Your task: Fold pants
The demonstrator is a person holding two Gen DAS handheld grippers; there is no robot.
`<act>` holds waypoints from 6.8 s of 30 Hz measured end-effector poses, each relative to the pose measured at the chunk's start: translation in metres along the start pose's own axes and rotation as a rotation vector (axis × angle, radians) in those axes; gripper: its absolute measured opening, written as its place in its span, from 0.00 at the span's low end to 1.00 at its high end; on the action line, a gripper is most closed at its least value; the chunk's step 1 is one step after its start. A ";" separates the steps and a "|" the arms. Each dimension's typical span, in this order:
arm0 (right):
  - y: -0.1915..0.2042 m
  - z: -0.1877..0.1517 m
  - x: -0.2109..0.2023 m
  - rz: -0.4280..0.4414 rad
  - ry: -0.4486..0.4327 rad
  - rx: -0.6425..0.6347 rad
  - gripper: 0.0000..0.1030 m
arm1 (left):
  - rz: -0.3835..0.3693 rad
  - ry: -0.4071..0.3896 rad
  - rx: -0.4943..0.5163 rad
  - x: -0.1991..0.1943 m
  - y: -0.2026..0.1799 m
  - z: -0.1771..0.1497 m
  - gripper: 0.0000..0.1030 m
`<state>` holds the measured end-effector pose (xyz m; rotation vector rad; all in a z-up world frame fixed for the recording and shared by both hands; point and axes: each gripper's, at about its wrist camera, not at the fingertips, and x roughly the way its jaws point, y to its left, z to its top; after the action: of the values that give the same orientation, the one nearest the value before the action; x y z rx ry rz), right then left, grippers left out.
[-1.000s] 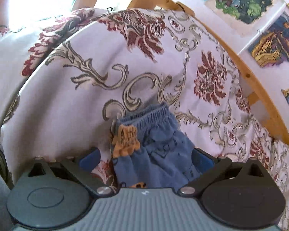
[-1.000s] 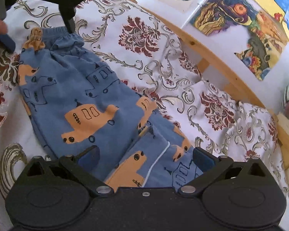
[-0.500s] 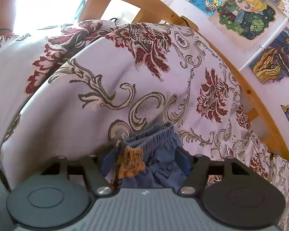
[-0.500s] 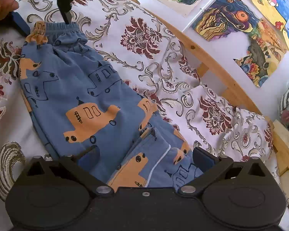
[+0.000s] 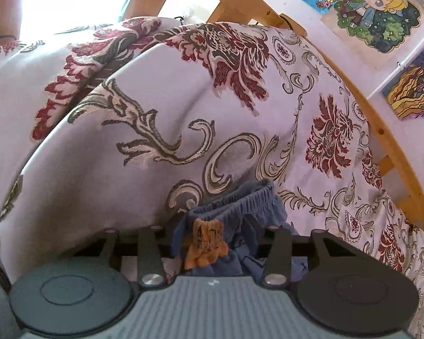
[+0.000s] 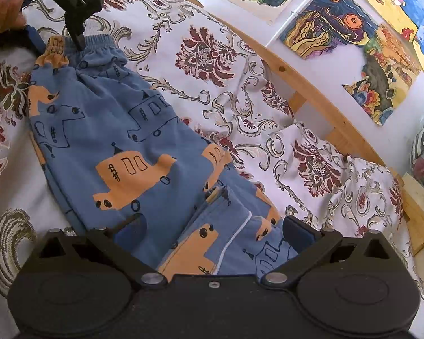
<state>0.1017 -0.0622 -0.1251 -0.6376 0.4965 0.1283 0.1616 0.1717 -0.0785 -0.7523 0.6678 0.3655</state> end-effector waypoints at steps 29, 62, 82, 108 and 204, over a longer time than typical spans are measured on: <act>-0.090 0.019 -0.011 0.108 -0.056 0.243 0.99 | -0.240 -0.171 0.493 -0.061 -0.072 -0.048 0.15; -0.132 0.067 0.127 0.809 0.369 0.783 0.37 | -0.286 0.166 0.947 -0.040 -0.118 -0.130 0.53; -0.139 0.063 0.105 0.800 0.313 0.866 0.16 | -0.313 0.225 0.866 -0.040 -0.110 -0.119 0.03; -0.134 0.052 0.120 0.833 0.322 0.919 0.16 | -0.133 0.249 1.002 -0.030 -0.113 -0.137 0.35; -0.196 -0.107 -0.031 0.042 0.314 0.726 0.99 | -0.141 0.351 0.722 -0.027 -0.097 -0.145 1.00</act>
<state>0.0835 -0.2822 -0.0787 0.0692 0.8052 -0.1161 0.1315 -0.0024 -0.0896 -0.1645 0.9930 -0.1502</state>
